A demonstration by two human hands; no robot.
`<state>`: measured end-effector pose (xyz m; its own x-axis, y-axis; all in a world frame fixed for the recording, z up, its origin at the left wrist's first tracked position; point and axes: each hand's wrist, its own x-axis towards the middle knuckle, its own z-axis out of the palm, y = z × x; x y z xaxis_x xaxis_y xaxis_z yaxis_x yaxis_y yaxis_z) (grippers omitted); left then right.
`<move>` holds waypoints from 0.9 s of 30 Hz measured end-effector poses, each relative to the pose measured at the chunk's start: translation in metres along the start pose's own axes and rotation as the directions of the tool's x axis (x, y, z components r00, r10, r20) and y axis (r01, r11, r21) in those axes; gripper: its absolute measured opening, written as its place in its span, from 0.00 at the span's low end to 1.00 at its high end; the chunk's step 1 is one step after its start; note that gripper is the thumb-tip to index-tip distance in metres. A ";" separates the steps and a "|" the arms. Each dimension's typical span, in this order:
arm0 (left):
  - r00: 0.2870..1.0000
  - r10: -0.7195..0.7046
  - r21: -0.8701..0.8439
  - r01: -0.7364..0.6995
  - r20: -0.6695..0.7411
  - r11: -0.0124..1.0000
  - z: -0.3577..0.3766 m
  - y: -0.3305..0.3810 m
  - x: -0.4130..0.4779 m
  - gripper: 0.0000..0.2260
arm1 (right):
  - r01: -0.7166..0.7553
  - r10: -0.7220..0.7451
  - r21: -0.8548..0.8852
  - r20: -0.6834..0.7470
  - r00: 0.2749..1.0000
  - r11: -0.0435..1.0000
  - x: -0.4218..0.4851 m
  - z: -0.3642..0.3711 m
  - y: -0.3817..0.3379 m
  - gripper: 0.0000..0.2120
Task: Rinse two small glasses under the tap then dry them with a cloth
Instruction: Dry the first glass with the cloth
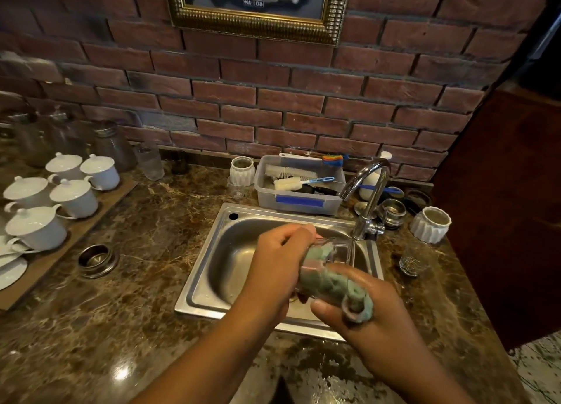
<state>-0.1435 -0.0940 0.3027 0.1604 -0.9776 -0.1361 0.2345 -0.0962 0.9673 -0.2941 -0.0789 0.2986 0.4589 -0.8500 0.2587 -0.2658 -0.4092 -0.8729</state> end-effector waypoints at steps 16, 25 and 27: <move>0.976 -0.153 -0.091 0.168 0.153 0.981 0.005 0.015 -0.009 0.12 | 0.156 -0.160 -0.301 0.012 0.987 0.941 0.001 -0.018 -0.009 0.09; 0.984 -0.135 -0.142 0.151 0.114 0.978 0.013 0.029 -0.010 0.12 | 0.257 -0.275 -0.388 0.010 0.961 0.885 0.001 -0.012 -0.011 0.12; 0.992 0.120 -0.057 -0.118 0.030 0.991 0.017 0.020 -0.012 0.15 | 0.155 -0.172 -0.155 -0.101 0.980 0.976 -0.001 -0.005 -0.016 0.10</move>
<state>-0.1567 -0.0878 0.3275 0.1587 -0.9872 -0.0131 0.2686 0.0304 0.9628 -0.2948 -0.0732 0.3148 0.4099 -0.7961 0.4452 -0.3196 -0.5825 -0.7474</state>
